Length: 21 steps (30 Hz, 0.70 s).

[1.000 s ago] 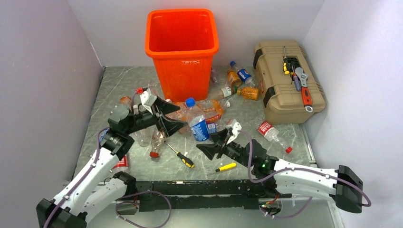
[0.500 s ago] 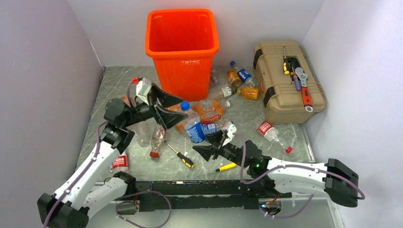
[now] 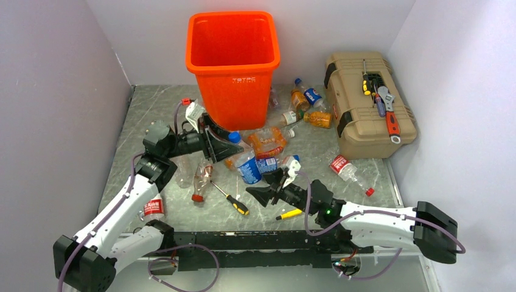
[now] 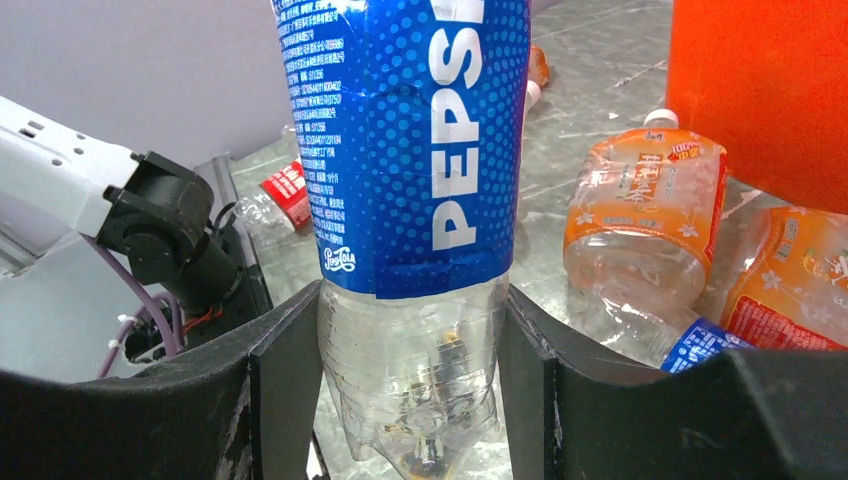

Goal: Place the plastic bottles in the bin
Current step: Place the plastic bottle in the trash bin.

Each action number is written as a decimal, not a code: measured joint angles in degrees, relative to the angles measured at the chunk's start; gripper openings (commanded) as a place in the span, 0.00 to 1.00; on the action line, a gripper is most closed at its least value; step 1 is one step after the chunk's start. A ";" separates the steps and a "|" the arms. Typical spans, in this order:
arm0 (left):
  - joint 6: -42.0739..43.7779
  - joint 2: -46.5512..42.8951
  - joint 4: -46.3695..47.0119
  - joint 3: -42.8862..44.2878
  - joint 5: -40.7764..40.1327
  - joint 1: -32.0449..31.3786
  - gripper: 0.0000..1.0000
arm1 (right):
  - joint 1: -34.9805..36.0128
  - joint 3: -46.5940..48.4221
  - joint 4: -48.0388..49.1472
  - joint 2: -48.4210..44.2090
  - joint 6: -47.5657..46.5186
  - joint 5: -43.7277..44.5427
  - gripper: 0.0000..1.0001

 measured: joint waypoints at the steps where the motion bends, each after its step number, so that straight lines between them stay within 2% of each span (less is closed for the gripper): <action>1: -0.13 0.04 0.13 -0.04 0.33 -0.02 0.50 | 0.00 0.00 0.00 0.20 0.00 0.04 0.49; 5: 0.83 0.15 1.20 -0.68 0.68 0.02 0.29 | 0.13 0.02 -0.24 0.68 0.11 0.66 0.55; 12: 1.95 0.44 1.18 -1.40 0.83 0.04 0.00 | 0.20 1.84 -4.13 1.77 0.35 0.50 0.76; 15: 1.97 0.44 1.01 -1.44 0.81 0.02 0.00 | 0.26 4.98 -8.68 2.54 0.44 -0.17 0.86; 16: 1.97 0.42 0.79 -1.44 0.81 -0.02 0.00 | 0.26 6.21 -10.36 2.82 0.46 -0.24 0.96; 17: 1.99 0.39 0.57 -1.44 0.81 -0.02 0.00 | 0.26 7.43 -11.91 3.06 0.61 -0.26 1.00; 21: 2.43 0.02 -0.11 -1.75 0.57 -0.07 0.00 | 0.26 9.79 -16.35 3.19 1.29 -0.26 1.00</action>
